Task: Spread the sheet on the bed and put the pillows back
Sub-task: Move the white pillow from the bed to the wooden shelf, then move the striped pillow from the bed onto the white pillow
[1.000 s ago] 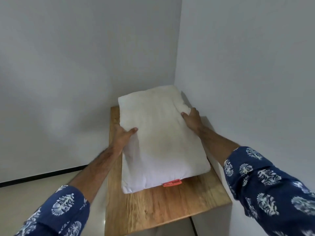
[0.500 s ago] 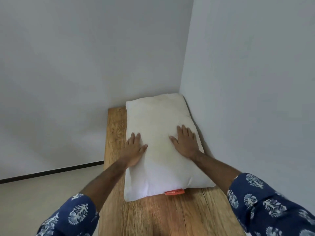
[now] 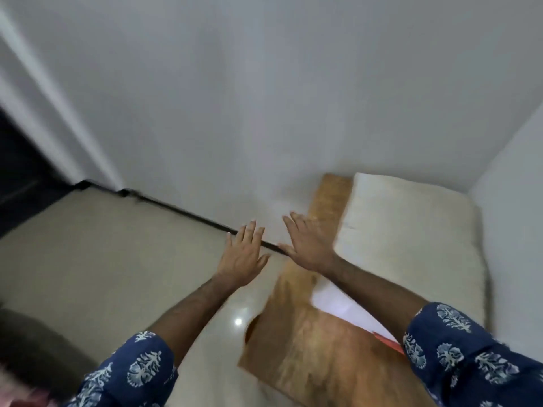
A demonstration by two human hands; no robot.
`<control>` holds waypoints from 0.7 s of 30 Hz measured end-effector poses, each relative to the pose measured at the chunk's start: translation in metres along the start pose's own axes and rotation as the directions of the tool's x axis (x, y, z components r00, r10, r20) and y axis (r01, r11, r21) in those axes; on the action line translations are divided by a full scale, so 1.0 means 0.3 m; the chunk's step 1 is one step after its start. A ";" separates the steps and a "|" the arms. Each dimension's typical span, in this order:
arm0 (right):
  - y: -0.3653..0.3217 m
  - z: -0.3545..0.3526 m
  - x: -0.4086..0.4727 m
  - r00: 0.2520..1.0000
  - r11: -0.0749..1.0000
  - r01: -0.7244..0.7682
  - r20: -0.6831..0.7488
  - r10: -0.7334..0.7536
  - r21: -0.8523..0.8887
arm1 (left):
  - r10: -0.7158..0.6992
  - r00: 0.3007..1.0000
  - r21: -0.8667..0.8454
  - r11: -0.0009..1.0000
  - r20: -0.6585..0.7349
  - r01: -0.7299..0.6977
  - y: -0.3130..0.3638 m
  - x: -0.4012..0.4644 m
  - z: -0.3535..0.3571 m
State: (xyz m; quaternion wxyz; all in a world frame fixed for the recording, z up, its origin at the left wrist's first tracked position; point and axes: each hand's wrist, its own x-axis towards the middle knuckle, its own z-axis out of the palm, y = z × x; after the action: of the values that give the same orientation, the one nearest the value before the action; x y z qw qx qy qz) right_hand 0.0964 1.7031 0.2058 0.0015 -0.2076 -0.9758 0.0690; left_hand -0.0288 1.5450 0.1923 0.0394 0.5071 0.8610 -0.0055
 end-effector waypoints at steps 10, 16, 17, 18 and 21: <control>-1.279 0.096 0.082 0.778 0.772 0.628 0.070 -0.624 -0.101 | -0.716 0.698 -0.081 0.697 -0.029 0.712 -0.830 -1.190 0.005; -2.130 0.238 -0.256 0.487 0.479 0.873 0.113 -0.866 -0.086 | -0.924 0.382 -0.095 0.380 -0.005 0.920 -1.067 -2.097 0.018; -2.255 0.259 -0.318 0.439 0.434 0.899 0.124 -0.890 -0.068 | -0.944 0.329 -0.110 0.327 0.001 0.939 -1.089 -2.232 0.016; -2.355 0.279 -0.368 0.394 0.390 0.919 0.131 -0.910 -0.054 | -0.958 0.286 -0.118 0.283 0.006 0.952 -1.104 -2.337 0.017; -2.663 0.356 -0.542 0.224 0.220 0.975 0.151 -0.963 -0.042 | -0.989 0.148 -0.118 0.146 0.002 0.982 -1.129 -2.665 0.043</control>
State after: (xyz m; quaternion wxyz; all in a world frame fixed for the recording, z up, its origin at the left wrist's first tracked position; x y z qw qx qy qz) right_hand -0.0818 0.9004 0.2122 -0.0139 0.4473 -0.8943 0.0003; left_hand 0.0621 0.6821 0.2279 0.0167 -0.1793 0.9832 0.0284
